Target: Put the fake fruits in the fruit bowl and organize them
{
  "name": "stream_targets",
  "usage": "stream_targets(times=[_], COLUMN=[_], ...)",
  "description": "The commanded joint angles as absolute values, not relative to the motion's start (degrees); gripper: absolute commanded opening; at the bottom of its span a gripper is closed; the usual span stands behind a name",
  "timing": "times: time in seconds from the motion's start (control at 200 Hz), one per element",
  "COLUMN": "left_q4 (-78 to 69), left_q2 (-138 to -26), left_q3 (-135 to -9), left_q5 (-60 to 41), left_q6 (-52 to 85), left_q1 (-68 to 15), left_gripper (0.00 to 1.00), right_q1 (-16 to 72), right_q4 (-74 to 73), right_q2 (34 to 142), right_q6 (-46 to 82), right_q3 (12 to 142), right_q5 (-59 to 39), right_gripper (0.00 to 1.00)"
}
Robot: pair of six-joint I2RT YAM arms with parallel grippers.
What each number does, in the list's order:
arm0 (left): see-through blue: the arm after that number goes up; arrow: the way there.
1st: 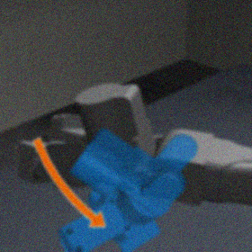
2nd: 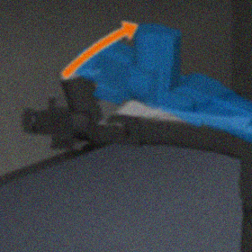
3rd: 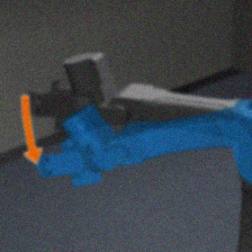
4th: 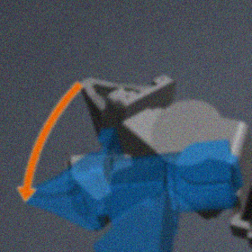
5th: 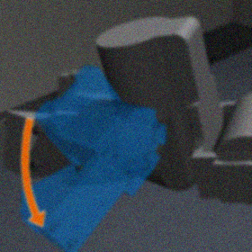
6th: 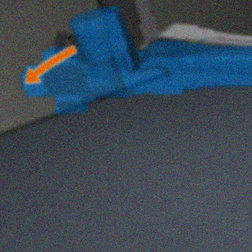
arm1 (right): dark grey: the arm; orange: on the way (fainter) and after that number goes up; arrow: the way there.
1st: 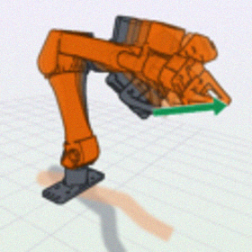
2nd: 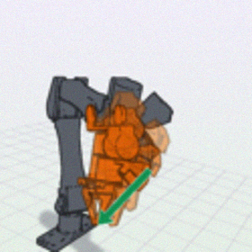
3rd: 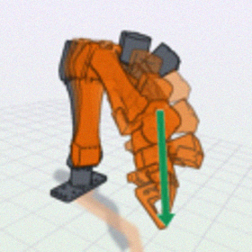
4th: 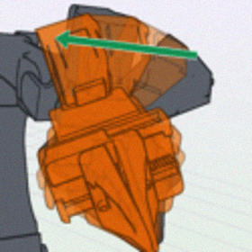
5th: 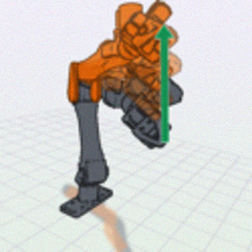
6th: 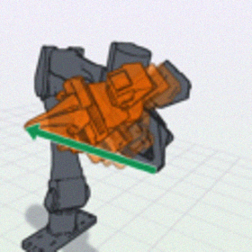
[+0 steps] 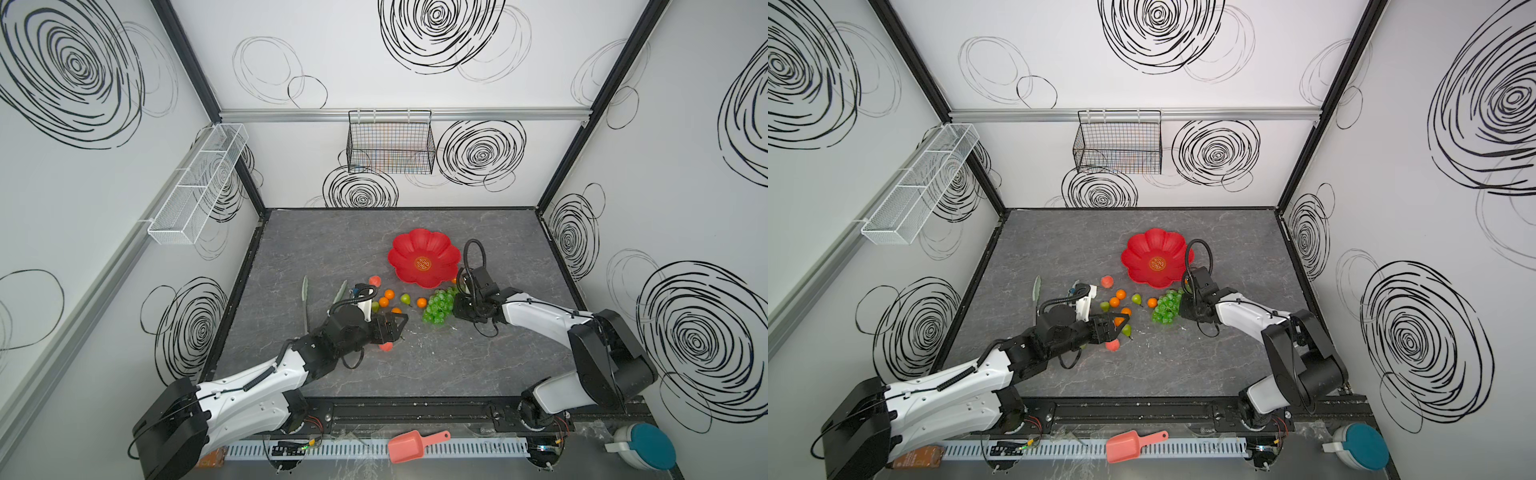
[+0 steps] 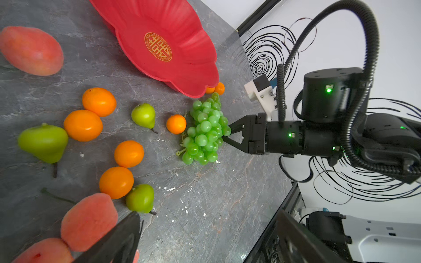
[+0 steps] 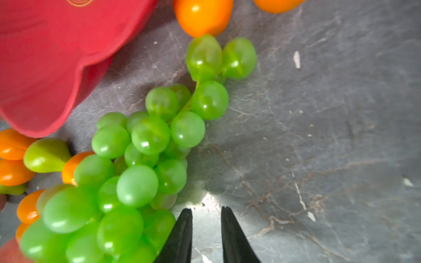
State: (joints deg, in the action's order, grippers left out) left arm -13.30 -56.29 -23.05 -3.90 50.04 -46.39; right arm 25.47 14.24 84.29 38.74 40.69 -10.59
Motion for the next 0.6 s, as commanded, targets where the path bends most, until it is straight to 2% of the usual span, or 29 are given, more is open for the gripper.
stream_targets(times=[0.0,0.14,0.33,0.595], left_q4=[-14.11,-14.44,-13.82,-11.10], left_q2=[-55.22,-54.06,-51.56,-45.07], left_q3=[-22.51,-21.50,-20.17,-16.53], left_q5=[-4.66,-5.42,-7.23,-10.52], left_q6=[50.54,51.70,51.45,52.12], left_q1=[-45.72,-44.03,-40.25,-33.36], left_gripper=[0.96,0.96,0.96,0.96], right_q1=[26.27,30.61,38.99,48.85], right_q4=[16.99,21.99,23.54,24.59], right_q2=[81.31,77.25,76.11,88.39], right_q6=[39.14,39.79,38.49,34.05], right_q3=[43.00,43.72,46.35,57.09], right_q5=[-4.43,4.48,5.33,3.65], right_gripper=[0.28,0.32,0.28,0.21])
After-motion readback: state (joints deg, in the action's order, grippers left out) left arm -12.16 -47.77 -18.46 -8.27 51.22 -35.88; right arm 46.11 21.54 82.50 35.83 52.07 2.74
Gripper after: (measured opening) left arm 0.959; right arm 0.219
